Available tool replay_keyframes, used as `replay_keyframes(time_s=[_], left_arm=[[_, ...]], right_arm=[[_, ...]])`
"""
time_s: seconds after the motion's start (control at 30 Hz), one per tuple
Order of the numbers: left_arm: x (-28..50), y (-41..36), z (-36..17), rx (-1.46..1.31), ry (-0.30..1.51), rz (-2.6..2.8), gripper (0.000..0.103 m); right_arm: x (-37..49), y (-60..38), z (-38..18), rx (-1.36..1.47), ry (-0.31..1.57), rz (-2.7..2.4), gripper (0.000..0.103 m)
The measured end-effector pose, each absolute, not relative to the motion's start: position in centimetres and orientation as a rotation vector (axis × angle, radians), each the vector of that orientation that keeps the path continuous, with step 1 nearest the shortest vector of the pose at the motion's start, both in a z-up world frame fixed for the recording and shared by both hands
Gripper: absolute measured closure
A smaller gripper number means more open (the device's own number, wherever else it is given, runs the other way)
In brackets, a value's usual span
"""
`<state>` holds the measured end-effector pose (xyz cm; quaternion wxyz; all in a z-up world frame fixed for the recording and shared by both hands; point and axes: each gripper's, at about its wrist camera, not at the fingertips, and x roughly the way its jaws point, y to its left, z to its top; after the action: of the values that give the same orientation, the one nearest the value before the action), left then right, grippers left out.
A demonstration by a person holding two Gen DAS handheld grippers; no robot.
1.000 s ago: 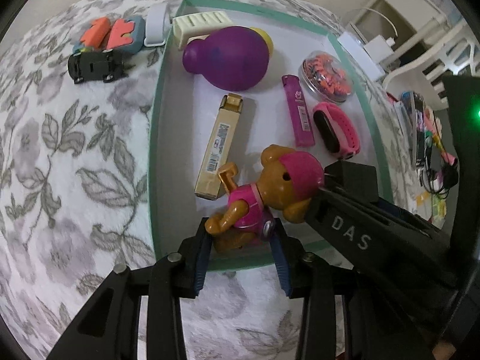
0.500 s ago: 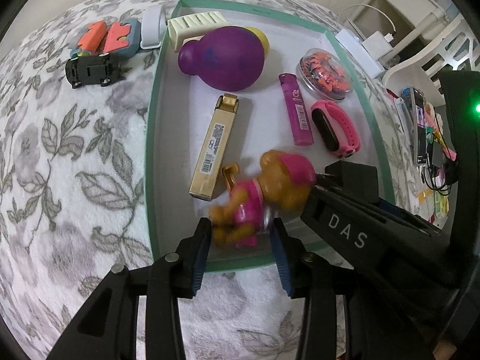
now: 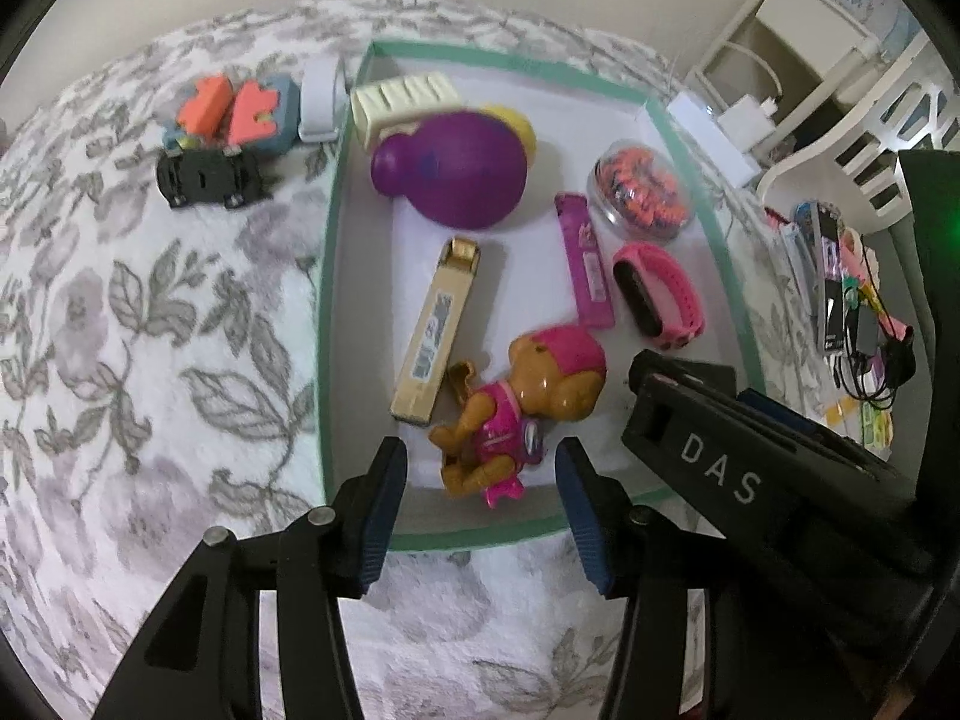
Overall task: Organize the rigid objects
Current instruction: 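Open both tools to release the doll and the charger in the tray, then move the left tool to the orange-blue block while the right tool approaches the white cup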
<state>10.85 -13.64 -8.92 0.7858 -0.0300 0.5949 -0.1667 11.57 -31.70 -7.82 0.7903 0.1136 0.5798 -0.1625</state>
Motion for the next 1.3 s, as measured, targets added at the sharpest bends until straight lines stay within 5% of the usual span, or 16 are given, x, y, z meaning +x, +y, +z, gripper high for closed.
replay_keyframes(time_s=[0.77,0.87,1.03,1.13,1.3], left_arm=[[12.1,-9.2,-5.9,-0.092,1.112,-0.117,0.049],[12.3,-8.3,-6.2,-0.114,1.126,-0.071,0.046],[12.7,-6.7,-6.7,-0.154,1.134,-0.007,0.042],[12.8,-5.9,-7.1,-0.183,1.147,0.02,0.028],[12.9,-4.9,-7.5,-0.211,1.15,0.062,0.026]], right_arm=[[11.6,-30.9,-5.7,0.243,1.133,-0.33,0.029],[11.6,-30.9,-5.9,0.244,1.142,-0.324,0.021],[11.9,-30.3,-6.5,0.222,1.168,-0.306,0.018],[12.0,-30.0,-6.8,0.209,1.178,-0.294,0.015],[12.1,-29.9,-6.9,0.197,1.178,-0.291,0.014]])
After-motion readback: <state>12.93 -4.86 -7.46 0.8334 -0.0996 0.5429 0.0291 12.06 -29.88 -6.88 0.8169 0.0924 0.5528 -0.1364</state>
